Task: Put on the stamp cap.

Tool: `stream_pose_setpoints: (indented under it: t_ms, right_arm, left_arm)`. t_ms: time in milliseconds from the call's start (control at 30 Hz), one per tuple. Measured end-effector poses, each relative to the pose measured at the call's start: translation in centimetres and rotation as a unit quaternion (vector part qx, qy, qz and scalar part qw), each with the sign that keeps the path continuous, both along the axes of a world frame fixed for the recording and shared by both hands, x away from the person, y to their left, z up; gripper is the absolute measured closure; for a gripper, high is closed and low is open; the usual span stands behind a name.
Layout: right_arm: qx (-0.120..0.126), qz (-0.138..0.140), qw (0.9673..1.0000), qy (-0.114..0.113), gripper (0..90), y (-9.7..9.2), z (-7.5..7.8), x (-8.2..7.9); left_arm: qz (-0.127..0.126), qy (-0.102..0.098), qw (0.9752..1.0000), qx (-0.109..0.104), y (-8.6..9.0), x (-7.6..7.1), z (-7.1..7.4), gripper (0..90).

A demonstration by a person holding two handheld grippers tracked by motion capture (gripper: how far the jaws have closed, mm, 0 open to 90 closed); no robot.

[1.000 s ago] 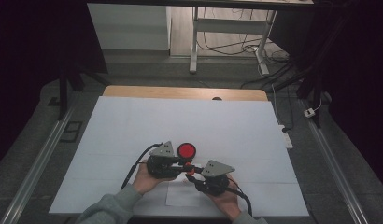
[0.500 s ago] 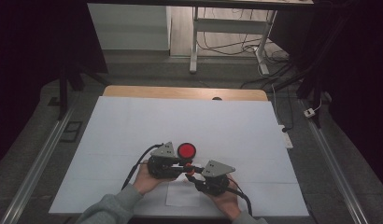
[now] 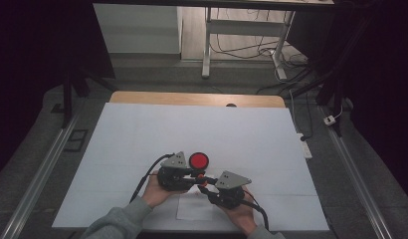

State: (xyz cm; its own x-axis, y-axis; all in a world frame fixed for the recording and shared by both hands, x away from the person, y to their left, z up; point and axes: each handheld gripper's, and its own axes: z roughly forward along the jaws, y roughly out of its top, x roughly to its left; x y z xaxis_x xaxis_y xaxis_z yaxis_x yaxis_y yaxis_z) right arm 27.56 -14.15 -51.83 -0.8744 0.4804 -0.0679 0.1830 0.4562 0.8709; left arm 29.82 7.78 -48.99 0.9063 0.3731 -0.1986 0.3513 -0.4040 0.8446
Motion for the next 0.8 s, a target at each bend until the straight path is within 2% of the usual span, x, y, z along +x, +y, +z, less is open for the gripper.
stream_pose_setpoints:
  t_ms: [533,800]
  right_arm:
    - [0.007,-0.001,1.0000,0.000,64.6,0.04,0.17,-0.09]
    - [-0.004,-0.005,1.0000,0.002,64.8,0.08,0.24,-0.14]
  left_arm:
    - [0.001,-0.001,1.0000,-0.005,0.10,-0.06,0.00,72.5]
    - [0.004,-0.004,1.0000,-0.002,-0.04,-0.16,-0.15,72.8]
